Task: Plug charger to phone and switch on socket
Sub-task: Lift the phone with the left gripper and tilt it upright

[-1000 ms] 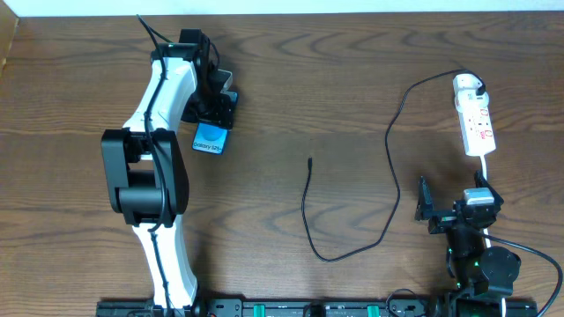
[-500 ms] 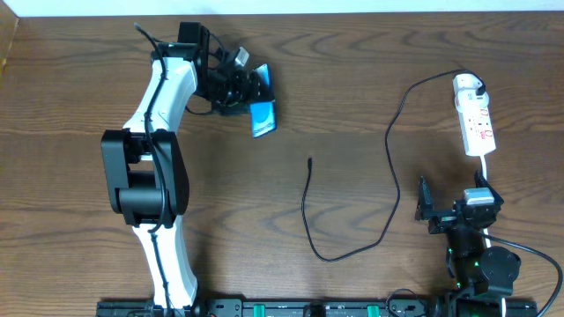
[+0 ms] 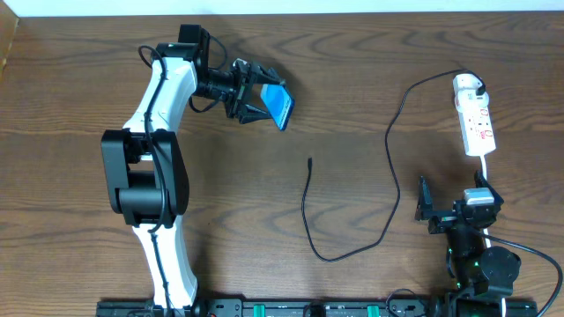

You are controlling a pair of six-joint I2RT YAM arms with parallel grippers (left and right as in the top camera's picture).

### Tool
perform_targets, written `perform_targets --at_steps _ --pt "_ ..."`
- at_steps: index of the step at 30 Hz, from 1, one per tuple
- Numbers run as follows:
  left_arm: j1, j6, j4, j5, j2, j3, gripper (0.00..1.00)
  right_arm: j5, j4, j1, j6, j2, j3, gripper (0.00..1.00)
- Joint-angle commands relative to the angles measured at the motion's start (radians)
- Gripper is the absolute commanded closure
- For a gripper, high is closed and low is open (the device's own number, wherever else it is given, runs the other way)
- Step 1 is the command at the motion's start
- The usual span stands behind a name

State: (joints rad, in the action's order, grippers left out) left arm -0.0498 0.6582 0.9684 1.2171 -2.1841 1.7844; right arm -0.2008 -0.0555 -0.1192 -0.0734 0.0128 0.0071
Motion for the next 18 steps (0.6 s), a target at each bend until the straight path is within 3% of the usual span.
perform_targets --at_steps 1,8,18 --pt "0.001 0.140 0.002 0.223 0.043 0.003 0.92 0.008 -0.005 0.009 -0.010 -0.006 -0.002 0.01" --pt "0.001 0.265 0.002 0.352 0.043 0.003 0.92 0.008 -0.005 0.009 -0.010 -0.006 -0.001 0.01" --pt "0.001 0.441 0.002 0.355 0.043 0.003 0.93 0.008 -0.005 0.009 -0.010 -0.006 -0.002 0.01"
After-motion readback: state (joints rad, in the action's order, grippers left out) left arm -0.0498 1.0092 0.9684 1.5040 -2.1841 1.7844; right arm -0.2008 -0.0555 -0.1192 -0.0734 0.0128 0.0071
